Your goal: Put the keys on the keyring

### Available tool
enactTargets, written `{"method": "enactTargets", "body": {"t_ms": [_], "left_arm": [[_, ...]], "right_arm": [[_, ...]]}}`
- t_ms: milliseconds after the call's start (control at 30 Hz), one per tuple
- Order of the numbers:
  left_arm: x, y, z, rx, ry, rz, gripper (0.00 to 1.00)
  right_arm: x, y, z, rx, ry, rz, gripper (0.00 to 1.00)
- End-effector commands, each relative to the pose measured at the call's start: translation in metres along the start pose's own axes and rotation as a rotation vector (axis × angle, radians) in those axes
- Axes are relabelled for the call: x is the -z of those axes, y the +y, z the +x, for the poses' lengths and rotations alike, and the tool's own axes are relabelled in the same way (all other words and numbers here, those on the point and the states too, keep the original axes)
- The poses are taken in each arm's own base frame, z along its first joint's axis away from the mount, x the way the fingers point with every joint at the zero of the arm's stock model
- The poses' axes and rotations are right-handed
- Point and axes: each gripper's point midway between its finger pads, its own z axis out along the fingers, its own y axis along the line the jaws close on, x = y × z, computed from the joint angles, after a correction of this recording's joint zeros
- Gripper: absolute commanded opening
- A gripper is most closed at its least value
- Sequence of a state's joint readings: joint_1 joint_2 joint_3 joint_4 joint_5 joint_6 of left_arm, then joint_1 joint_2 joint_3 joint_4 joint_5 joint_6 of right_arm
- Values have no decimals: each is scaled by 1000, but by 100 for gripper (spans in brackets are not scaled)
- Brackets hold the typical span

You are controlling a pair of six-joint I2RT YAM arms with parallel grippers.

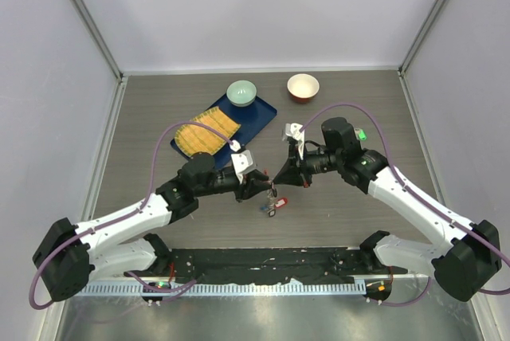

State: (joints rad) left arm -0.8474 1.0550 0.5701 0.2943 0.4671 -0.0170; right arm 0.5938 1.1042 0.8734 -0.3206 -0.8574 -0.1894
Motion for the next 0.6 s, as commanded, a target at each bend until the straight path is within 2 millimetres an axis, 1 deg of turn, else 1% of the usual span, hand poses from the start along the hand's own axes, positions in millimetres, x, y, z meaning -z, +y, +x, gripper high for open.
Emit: {"method": "enactTargets", "body": {"t_ms": [0, 33, 100, 133, 167, 200, 333, 367, 433, 467, 533, 567], "left_arm": [[-4, -1, -32, -54, -82, 11, 29], [-4, -1, -33, -53, -84, 14, 25], [-4, -2, -34, -54, -85, 17, 20], [-4, -3, -34, -56, -85, 20, 9], [-4, -4, -34, -57, -86, 23, 2], [-4, -4, -34, -56, -85, 23, 0], [0, -4, -29, -50, -71, 13, 0], [2, -4, -31, -53, -76, 5, 0], [5, -4, -26, -48, -67, -7, 0], [8, -3, -29, -52, -76, -21, 0], [11, -3, -24, -47, -64, -35, 0], [14, -1, -27, -51, -74, -53, 0]], "right_arm": [[2, 2, -29, 87, -59, -4, 1], [2, 2, -27, 86, -56, -3, 1], [2, 1, -28, 87, -56, 2, 1], [1, 2, -27, 88, -54, 2, 1], [2, 0, -27, 86, -52, 9, 1], [3, 0, -28, 88, -52, 14, 1], [7, -5, -31, 97, -56, 62, 1], [8, -6, -31, 94, -54, 74, 1], [9, -12, -30, 91, -49, 114, 1], [11, -12, -30, 90, -51, 125, 1], [13, -19, -30, 82, -47, 167, 1], [15, -20, -30, 78, -47, 186, 1]]}}
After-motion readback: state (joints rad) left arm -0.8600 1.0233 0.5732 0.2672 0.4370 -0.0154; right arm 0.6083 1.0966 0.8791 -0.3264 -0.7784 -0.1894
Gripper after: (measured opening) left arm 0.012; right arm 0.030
